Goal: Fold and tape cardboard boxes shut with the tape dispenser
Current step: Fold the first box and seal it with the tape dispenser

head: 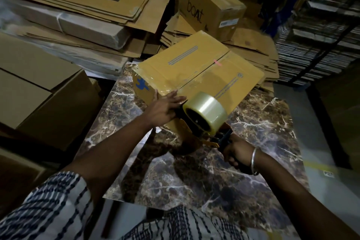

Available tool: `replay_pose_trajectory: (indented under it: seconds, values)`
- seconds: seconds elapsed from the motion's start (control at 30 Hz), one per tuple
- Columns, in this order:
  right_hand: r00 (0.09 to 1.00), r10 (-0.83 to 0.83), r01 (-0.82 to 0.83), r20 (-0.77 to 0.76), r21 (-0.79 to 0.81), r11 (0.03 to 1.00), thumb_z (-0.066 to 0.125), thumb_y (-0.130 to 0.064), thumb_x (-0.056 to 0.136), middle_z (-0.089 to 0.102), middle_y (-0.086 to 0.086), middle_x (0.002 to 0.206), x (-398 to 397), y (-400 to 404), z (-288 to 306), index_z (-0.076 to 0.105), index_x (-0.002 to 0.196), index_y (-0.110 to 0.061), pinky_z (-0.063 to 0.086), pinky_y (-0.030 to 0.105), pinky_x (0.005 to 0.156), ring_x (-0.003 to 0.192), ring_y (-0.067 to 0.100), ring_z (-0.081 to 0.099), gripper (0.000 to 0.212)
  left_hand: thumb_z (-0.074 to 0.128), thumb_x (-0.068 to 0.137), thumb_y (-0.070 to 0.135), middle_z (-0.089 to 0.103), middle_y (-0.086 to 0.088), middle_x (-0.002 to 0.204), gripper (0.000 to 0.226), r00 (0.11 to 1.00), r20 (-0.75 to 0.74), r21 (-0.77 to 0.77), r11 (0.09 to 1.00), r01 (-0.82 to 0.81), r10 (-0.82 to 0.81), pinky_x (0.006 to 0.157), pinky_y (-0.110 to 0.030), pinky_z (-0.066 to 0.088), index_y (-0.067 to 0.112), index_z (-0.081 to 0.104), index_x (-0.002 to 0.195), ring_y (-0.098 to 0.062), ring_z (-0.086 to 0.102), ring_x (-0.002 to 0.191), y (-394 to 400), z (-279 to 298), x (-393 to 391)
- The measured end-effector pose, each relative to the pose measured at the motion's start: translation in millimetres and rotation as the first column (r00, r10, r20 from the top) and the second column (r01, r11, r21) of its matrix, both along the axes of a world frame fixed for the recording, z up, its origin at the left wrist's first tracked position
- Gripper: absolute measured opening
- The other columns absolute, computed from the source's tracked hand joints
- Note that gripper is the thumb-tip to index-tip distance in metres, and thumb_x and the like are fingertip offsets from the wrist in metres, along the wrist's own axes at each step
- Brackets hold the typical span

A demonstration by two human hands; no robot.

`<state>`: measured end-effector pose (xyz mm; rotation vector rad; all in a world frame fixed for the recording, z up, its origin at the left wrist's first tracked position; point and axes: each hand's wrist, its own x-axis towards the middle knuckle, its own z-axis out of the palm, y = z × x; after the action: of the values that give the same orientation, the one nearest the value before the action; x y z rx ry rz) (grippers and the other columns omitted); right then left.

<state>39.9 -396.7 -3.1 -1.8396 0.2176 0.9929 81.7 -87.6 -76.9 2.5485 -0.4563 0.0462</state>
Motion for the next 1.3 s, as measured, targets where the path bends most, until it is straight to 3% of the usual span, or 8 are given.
replay_pose_trajectory:
  seconds: [0.13, 0.23, 0.5, 0.63, 0.8, 1.03, 1.17, 1.3]
  values:
    - [0.998, 0.009, -0.015, 0.066, 0.088, 0.996, 0.055, 0.012, 0.065, 0.037, 0.013, 0.059, 6.0, 10.7, 5.8, 0.059, 0.096, -0.014, 0.022, 0.025, 0.047, 0.036, 0.017, 0.025, 0.04, 0.059, 0.096, 0.021, 0.015, 0.031, 0.147, 0.035, 0.998, -0.042, 0.163, 0.986, -0.03, 0.037, 0.105, -0.083, 0.0, 0.026, 0.065, 0.13, 0.0, -0.002, 0.147, 3.8, 13.5, 6.2]
    - [0.992, 0.046, -0.054, 0.114, 0.067, 0.996, 0.054, 0.011, 0.064, 0.043, 0.017, 0.065, 17.7, 25.7, 8.3, 0.066, 0.111, -0.018, 0.025, 0.027, 0.043, 0.04, 0.019, 0.028, 0.057, 0.055, 0.098, 0.017, 0.014, 0.023, 0.159, 0.045, 0.992, -0.067, 0.284, 0.955, -0.083, 0.106, 0.105, -0.084, 0.002, 0.028, 0.054, 0.142, -0.009, -0.003, 0.153, 3.4, 22.6, 11.9]
    - [0.977, 0.144, -0.14, 0.156, -0.037, 0.989, 0.054, 0.01, 0.073, 0.036, 0.007, 0.053, 36.4, 33.1, 16.2, 0.064, 0.097, -0.013, 0.023, 0.025, 0.045, 0.038, 0.017, 0.024, 0.035, 0.051, 0.101, 0.025, 0.016, 0.028, 0.157, 0.048, 0.975, -0.115, 0.245, 0.956, -0.158, 0.191, 0.102, -0.086, 0.0, 0.041, 0.045, 0.146, -0.008, -0.002, 0.153, 11.3, 28.4, 30.9]
    - [0.971, 0.153, -0.142, 0.185, -0.075, 0.987, 0.059, 0.003, 0.058, 0.044, 0.012, 0.057, 34.7, 9.5, 15.1, 0.061, 0.092, 0.008, 0.027, 0.026, 0.044, 0.038, 0.017, 0.034, 0.034, 0.039, 0.103, 0.047, 0.027, 0.028, 0.157, 0.038, 0.981, -0.109, 0.132, 0.98, -0.148, 0.163, 0.102, -0.085, 0.012, 0.055, 0.044, 0.14, -0.01, 0.003, 0.154, 13.2, 24.1, 31.8]
    - [0.99, 0.09, -0.085, 0.106, -0.048, 0.995, 0.052, 0.017, 0.076, 0.042, 0.006, 0.042, 24.3, -13.6, 12.8, 0.054, 0.094, 0.004, 0.024, 0.017, 0.036, 0.031, 0.013, 0.03, 0.023, 0.0, 0.081, 0.083, 0.027, 0.032, 0.156, 0.06, 0.983, -0.09, 0.117, 0.982, -0.147, 0.158, 0.103, -0.081, 0.017, 0.075, 0.031, 0.131, -0.009, 0.002, 0.154, 16.6, 16.9, 33.4]
    - [0.999, -0.004, 0.006, 0.049, -0.029, 1.0, 0.054, -0.001, 0.059, 0.039, 0.011, 0.052, 22.3, -15.9, -2.9, 0.052, 0.094, 0.006, 0.019, 0.021, 0.043, 0.037, 0.017, 0.025, 0.036, 0.037, 0.104, 0.042, 0.022, 0.024, 0.159, 0.043, 0.979, -0.04, 0.295, 0.938, -0.182, 0.202, 0.102, -0.08, -0.013, 0.053, 0.038, 0.146, -0.014, 0.006, 0.154, -2.7, 28.6, 29.8]
    - [0.998, -0.018, 0.019, 0.06, -0.013, 1.0, 0.05, -0.007, 0.057, 0.044, 0.017, 0.063, 22.9, -16.5, -7.0, 0.054, 0.096, 0.006, 0.017, 0.025, 0.045, 0.041, 0.019, 0.026, 0.042, 0.038, 0.098, 0.055, 0.037, 0.017, 0.15, 0.054, 0.998, 0.066, 0.033, 0.999, -0.01, 0.008, 0.114, -0.071, -0.005, 0.036, 0.031, 0.148, -0.014, 0.024, 0.149, -23.5, 9.4, 16.0]
    - [0.998, 0.002, -0.001, 0.066, -0.014, 1.0, 0.049, -0.001, 0.074, 0.044, 0.015, 0.058, 25.3, -20.5, -12.0, 0.055, 0.1, -0.002, 0.016, 0.026, 0.046, 0.042, 0.018, 0.026, 0.027, 0.031, 0.093, 0.072, 0.04, 0.027, 0.138, 0.058, 0.994, 0.069, -0.11, 0.991, -0.072, 0.08, 0.111, -0.076, -0.002, 0.04, 0.035, 0.142, -0.006, 0.026, 0.143, -31.3, 2.6, 12.8]
